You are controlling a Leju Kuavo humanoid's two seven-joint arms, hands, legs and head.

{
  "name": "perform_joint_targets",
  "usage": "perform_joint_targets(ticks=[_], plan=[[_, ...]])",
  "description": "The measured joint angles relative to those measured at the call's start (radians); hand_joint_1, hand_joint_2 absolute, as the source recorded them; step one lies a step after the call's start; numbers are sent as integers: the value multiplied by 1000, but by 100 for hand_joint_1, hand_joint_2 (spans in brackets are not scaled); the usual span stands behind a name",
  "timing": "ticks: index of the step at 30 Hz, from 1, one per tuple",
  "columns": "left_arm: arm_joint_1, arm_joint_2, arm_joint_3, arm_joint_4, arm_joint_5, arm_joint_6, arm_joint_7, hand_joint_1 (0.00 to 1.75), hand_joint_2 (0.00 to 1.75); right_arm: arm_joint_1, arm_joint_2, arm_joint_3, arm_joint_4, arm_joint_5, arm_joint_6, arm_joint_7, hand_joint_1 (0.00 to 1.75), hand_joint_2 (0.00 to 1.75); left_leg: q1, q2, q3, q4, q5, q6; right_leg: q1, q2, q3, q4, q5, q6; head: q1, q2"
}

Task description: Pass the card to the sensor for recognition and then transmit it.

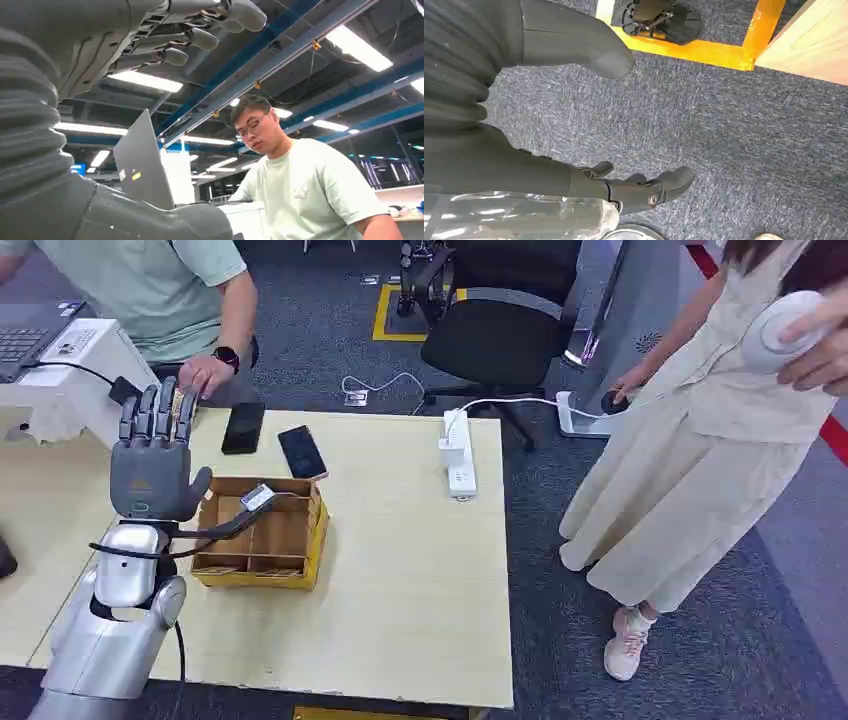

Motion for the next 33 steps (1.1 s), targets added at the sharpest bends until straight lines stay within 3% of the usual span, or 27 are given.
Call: perform_joint_targets(ticks=[33], plan=[[21,0,21,-11,0,-4,-1,0,175,0,2,-17,0,18,0,-2,0,175,0,0,0,0,0,0,0,0,0,0,0,0,0,0]])
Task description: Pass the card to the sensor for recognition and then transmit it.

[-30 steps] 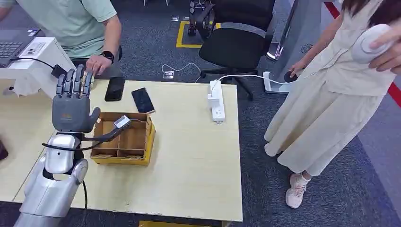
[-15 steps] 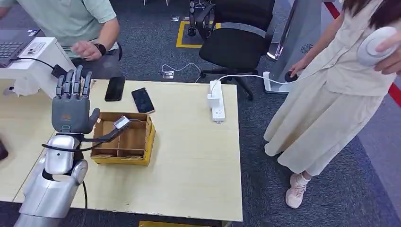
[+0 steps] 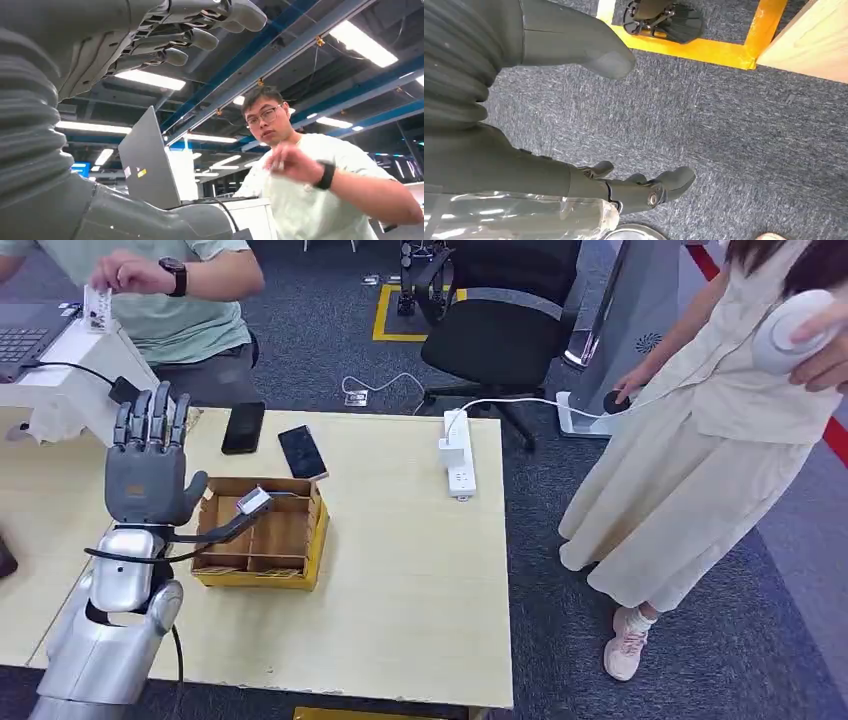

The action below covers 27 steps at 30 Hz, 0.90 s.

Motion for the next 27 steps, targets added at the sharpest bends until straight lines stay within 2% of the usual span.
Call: perform_joint_targets(ticks=[21,27], plan=[[-35,11,0,29,0,-24,0,0,175,-1,2,-8,0,11,8,0,0,175,0,0,0,0,0,0,0,0,0,0,0,0,0,0],[-94,24,-6,100,0,-10,48,0,175,-4,5,-8,2,22,13,0,0,175,0,0,0,0,0,0,0,0,0,0,0,0,0,0]])
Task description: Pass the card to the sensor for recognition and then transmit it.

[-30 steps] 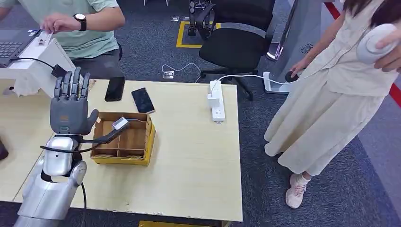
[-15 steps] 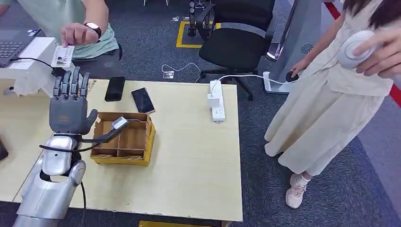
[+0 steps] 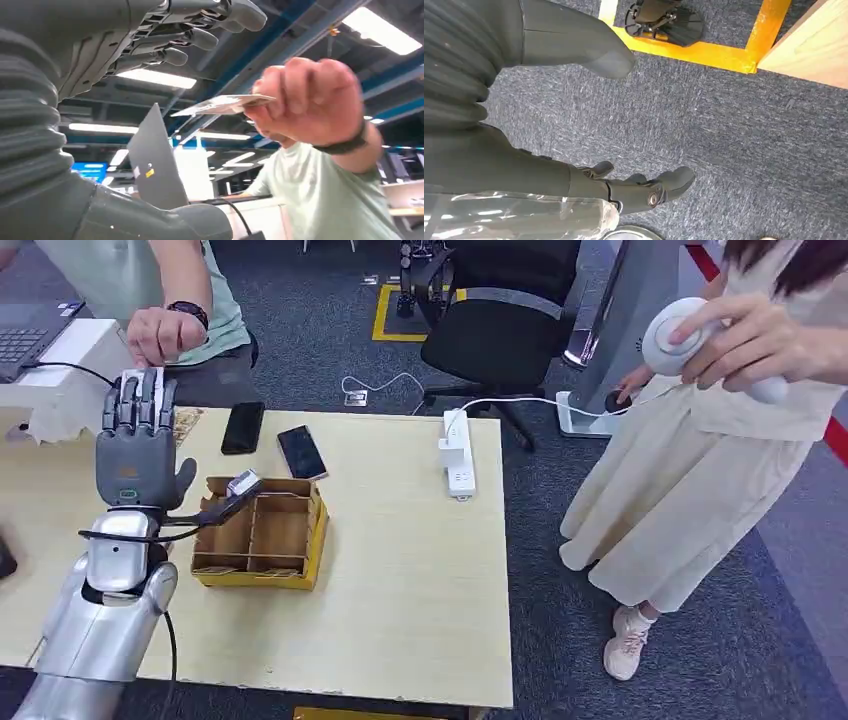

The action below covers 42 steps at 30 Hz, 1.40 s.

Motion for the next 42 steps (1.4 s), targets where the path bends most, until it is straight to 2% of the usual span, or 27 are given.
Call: perform_joint_targets(ticks=[11,17,25,32,42], plan=[[-123,26,-81,170,0,99,93,0,175,-9,6,0,13,3,-2,0,0,175,0,0,0,0,1,0,0,0,0,0,0,0,0,0],[-146,47,-124,216,0,150,115,0,175,-8,7,0,25,0,-10,0,0,175,0,0,0,0,1,0,0,1,0,0,0,0,0,0],[-147,71,-138,235,0,189,131,0,175,-8,7,0,40,-11,-20,-6,0,175,0,0,0,0,1,0,0,1,0,0,0,0,0,0],[-119,85,-130,234,0,203,56,0,175,-8,6,0,50,-29,-34,-7,0,175,0,0,-1,0,1,0,0,0,0,0,0,0,0,0],[-61,103,-94,230,0,208,40,0,175,-5,6,-4,60,-50,-39,-16,0,175,0,0,-1,0,1,0,0,0,0,0,0,0,0,0]])
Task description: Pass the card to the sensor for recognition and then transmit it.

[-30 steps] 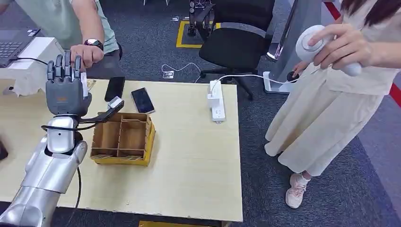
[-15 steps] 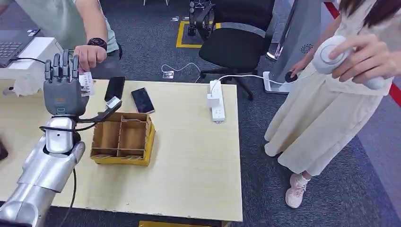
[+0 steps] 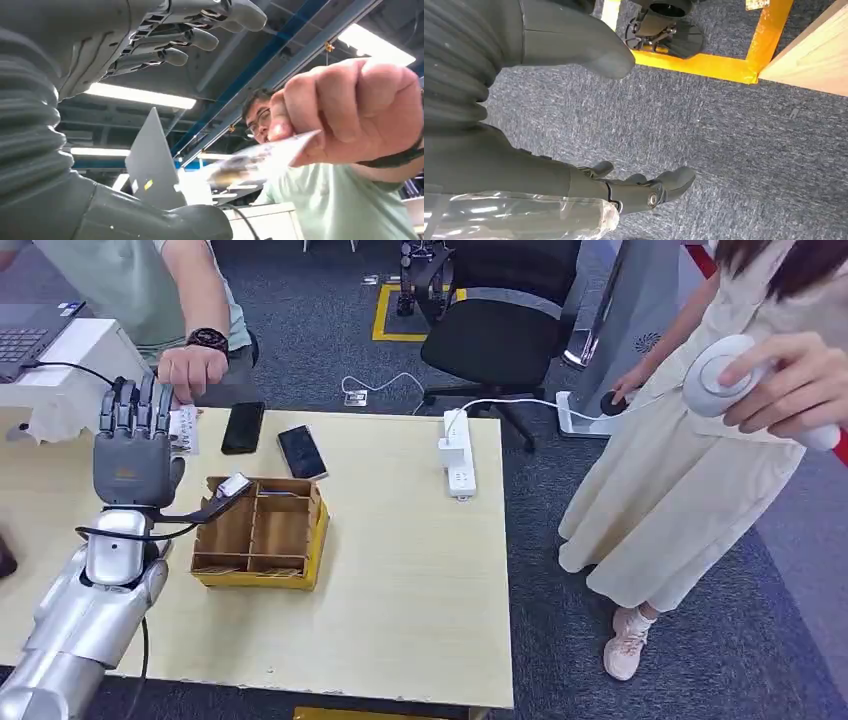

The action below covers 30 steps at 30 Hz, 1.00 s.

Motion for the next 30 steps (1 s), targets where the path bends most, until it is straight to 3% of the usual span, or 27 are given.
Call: perform_joint_targets(ticks=[13,14,19,20,21,22,30], plan=[[28,5,32,-14,0,34,-21,0,175,2,-3,-6,8,-16,-16,-2,0,175,0,0,0,0,0,0,0,0,0,0,0,0,0,0],[28,5,32,-14,0,38,-23,19,175,2,-3,-6,9,-18,-16,-2,0,175,0,0,0,0,0,0,0,0,0,0,0,0,0,0],[27,5,35,-14,0,55,-38,19,175,2,-5,-6,14,-20,-23,-3,0,175,0,0,0,0,0,0,0,0,0,0,0,0,0,0],[26,5,35,-14,0,58,-38,147,175,2,-5,-6,14,-20,-24,-3,0,175,0,0,0,0,0,0,0,0,0,0,0,0,0,0],[26,5,35,-14,0,60,-38,162,175,2,-5,-7,15,-20,-26,-3,0,175,0,0,0,0,0,0,0,0,0,0,0,0,0,0],[26,5,36,-14,0,61,-38,175,175,2,-5,-7,15,-20,-27,-3,0,175,0,0,0,0,0,0,0,0,0,0,0,0,0,0],[22,3,47,-14,0,72,-56,175,175,2,-6,-7,21,-24,-33,-5,0,175,0,0,0,0,0,0,0,0,0,0,0,0,0,0]])
